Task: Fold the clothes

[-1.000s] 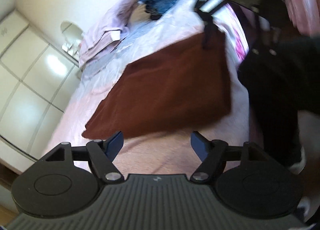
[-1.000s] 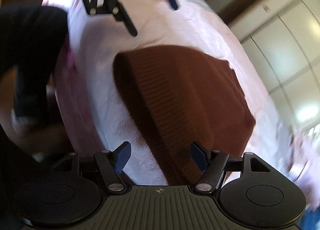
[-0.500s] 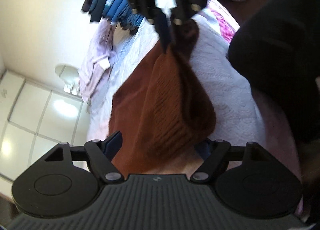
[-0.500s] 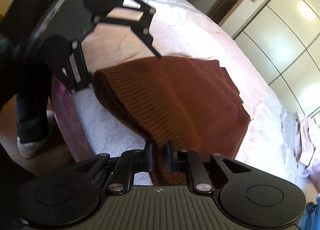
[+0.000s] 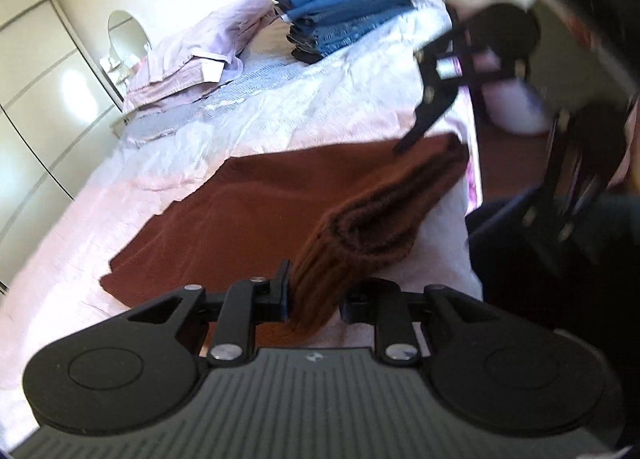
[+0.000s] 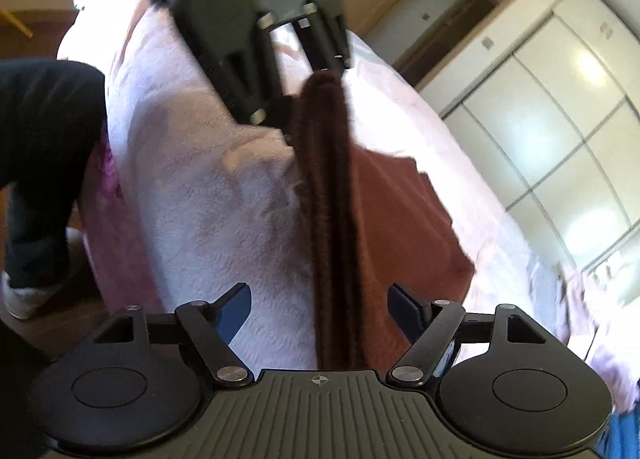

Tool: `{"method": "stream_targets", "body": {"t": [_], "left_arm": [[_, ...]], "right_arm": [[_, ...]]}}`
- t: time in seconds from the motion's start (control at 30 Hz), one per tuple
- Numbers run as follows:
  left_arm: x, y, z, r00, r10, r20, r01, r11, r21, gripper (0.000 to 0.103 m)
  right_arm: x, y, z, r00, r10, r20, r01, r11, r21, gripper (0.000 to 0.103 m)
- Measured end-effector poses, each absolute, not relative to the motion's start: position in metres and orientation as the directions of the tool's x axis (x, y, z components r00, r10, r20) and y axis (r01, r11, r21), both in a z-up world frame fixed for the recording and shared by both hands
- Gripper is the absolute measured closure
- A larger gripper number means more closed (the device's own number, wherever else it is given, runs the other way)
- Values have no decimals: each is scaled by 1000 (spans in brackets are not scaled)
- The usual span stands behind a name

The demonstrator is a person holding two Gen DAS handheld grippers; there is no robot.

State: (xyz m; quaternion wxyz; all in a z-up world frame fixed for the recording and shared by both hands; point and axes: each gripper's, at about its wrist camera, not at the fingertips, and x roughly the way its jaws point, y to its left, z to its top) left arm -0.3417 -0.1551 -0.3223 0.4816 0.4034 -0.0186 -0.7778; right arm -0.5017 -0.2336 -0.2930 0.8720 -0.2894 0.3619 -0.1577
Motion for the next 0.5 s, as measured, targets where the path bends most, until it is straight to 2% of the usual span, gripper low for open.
{"method": "stream_targets", "body": {"t": [0.1,0.13,0.2,0.23,0.27,0.3,0.33,0.4,0.5], "left_arm": [[-341,-153,-318,-215,-763,-609,729,-541,420,84],[-341,-150,-319,-217,-763,-609,730,-541,417,84],[-341,-144,-322,-218,-767,-604,731,-538,419,83],[-341,-140,-326,-214,-772,-599,728,-535,429,80],[-343,-136,-331,-204,-782,-589,722,-527,449,78],[-346,-134,-337,-182,-798,-574,713,-509,482,70],[-349,-130,-344,-153,-820,-552,700,-485,525,58],[-357,-127,-361,-86,-860,-503,641,-435,633,47],[-364,-133,-379,-17,-886,-464,568,-390,725,49]], "right_arm": [[-493,-244,-298,690,-525,-498,71,734,-675,30],[-491,-249,-299,686,-543,-484,80,718,-691,41],[-490,-257,-304,662,-578,-478,67,680,-730,56],[-490,-261,-306,650,-590,-479,56,666,-744,74],[-492,-264,-305,648,-586,-487,54,673,-738,87],[-494,-267,-304,646,-582,-494,53,680,-732,91],[-495,-270,-303,643,-578,-502,51,686,-726,91],[-498,-272,-297,645,-574,-504,62,697,-715,92],[-500,-271,-285,647,-576,-499,86,706,-703,92]]}}
